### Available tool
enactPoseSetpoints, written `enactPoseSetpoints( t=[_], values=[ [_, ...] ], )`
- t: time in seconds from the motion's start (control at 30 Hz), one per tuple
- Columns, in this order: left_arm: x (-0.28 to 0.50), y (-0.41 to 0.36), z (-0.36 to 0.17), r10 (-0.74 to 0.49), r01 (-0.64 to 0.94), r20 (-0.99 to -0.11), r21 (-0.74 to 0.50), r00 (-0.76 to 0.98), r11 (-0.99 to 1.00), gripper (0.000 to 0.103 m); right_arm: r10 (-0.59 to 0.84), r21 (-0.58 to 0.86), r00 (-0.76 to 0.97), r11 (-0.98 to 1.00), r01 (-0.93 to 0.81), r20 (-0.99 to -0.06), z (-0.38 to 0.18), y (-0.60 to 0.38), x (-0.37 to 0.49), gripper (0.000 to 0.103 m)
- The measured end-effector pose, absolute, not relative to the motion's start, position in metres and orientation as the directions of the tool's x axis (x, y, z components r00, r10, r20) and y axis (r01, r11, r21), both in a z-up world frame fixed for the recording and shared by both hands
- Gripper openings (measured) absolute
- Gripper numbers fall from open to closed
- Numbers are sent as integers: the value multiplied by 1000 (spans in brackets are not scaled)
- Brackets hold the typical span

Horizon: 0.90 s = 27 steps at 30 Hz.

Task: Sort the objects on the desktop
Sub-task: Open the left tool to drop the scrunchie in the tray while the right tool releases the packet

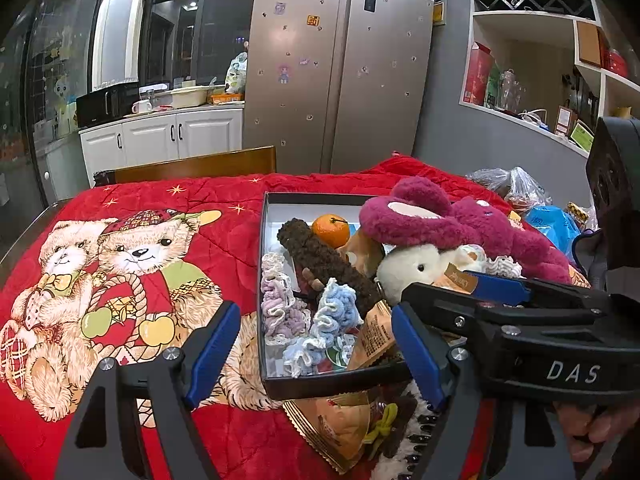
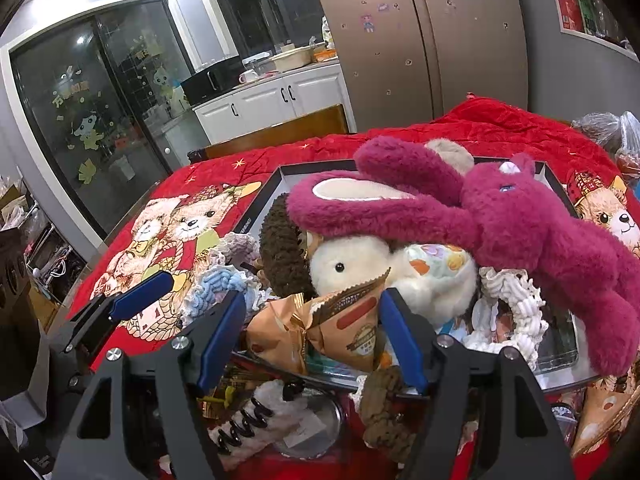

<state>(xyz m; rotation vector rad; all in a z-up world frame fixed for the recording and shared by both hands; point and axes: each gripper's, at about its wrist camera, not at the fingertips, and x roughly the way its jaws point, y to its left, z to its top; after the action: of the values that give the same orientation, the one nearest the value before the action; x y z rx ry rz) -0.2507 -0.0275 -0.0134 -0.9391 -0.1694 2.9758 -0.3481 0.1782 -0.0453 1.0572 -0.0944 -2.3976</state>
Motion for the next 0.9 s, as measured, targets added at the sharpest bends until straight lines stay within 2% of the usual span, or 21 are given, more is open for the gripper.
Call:
enactPoseSetpoints(
  t=[0.3, 0.9],
  values=[
    [-249, -25, -10, 37, 18, -566, -91, -823, -996, 80, -446, 196, -613, -880, 432, -652, -34, 177, -341, 72],
    [-234, -14, 21, 28, -6, -493, -47, -870, -999, 80, -466, 235, -655, -880, 413, -595, -10, 189, -332, 86]
  ],
)
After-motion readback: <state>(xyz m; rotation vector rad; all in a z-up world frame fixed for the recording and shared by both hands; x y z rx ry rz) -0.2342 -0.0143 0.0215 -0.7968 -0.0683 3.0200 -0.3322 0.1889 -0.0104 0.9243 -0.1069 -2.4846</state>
